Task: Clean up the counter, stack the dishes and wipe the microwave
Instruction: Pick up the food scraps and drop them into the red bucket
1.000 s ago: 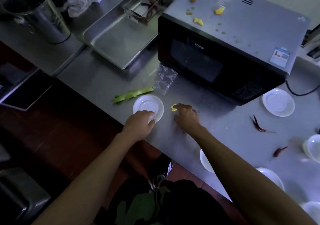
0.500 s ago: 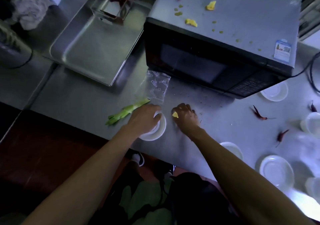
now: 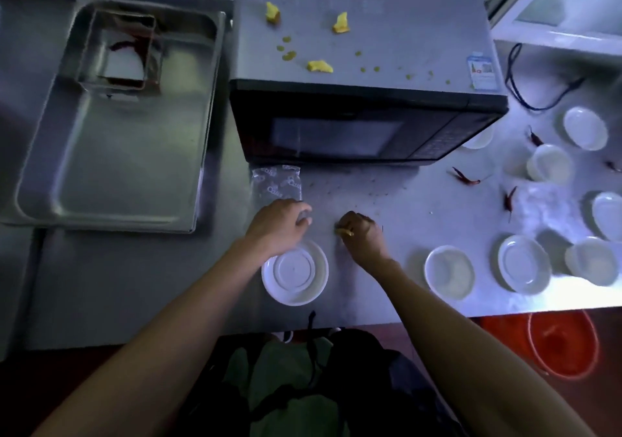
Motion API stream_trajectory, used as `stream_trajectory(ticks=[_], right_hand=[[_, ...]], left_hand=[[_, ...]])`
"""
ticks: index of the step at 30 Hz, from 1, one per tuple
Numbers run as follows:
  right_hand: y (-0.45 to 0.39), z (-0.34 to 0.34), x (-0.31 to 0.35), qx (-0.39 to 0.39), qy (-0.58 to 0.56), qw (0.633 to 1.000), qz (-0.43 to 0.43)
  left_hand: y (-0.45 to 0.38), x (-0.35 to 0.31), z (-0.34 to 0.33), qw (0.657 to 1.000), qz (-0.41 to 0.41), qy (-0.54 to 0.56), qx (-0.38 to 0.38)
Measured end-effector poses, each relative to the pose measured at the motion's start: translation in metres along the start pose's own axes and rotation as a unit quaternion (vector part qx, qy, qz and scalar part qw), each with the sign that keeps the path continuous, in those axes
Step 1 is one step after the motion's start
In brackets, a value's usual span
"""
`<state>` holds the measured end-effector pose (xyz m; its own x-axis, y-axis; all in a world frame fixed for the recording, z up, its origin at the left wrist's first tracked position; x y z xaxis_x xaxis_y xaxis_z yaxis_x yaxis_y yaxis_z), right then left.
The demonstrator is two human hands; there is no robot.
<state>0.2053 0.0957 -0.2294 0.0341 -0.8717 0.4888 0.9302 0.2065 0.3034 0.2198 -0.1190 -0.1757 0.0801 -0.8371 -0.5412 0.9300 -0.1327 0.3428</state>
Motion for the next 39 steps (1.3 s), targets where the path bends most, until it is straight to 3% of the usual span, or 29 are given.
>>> stream_trajectory(ticks=[7,20,28,32,39], right_hand=[[0.003,0.042,0.029,-0.136,-0.120,0.983,-0.026],[-0.015,0.145,0.125,-0.315,-0.165,0.927,0.119],[-0.044,0.178,0.156,-0.327,-0.206,0.911,0.143],[-0.050,0.189,0.156,-0.328,-0.204,0.909,0.156],[-0.058,0.199,0.133,-0.318,-0.215,0.906,0.180]], left_hand=[[-0.017,-0.007,0.034,0.998,-0.058,-0.020,-0.021],[-0.013,-0.047,0.130,0.970,-0.199,0.014,-0.138],[-0.028,-0.068,0.186,0.942,-0.222,-0.011,-0.251],[-0.055,-0.076,0.203,0.932,-0.231,-0.086,-0.267],[-0.086,-0.084,0.201,0.927,-0.152,-0.220,-0.263]])
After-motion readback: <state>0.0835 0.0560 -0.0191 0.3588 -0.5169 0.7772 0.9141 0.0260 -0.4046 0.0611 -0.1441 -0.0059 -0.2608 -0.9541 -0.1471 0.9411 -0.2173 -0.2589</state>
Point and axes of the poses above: each hand's wrist, its own y-axis away from the middle knuckle, its own z-axis out of the back of the hand, x = y × z, the point moved 1 cm from there along -y, towards the middle knuckle, and after that the axes turned 2 degrees about -y, right-handed, at the moved point
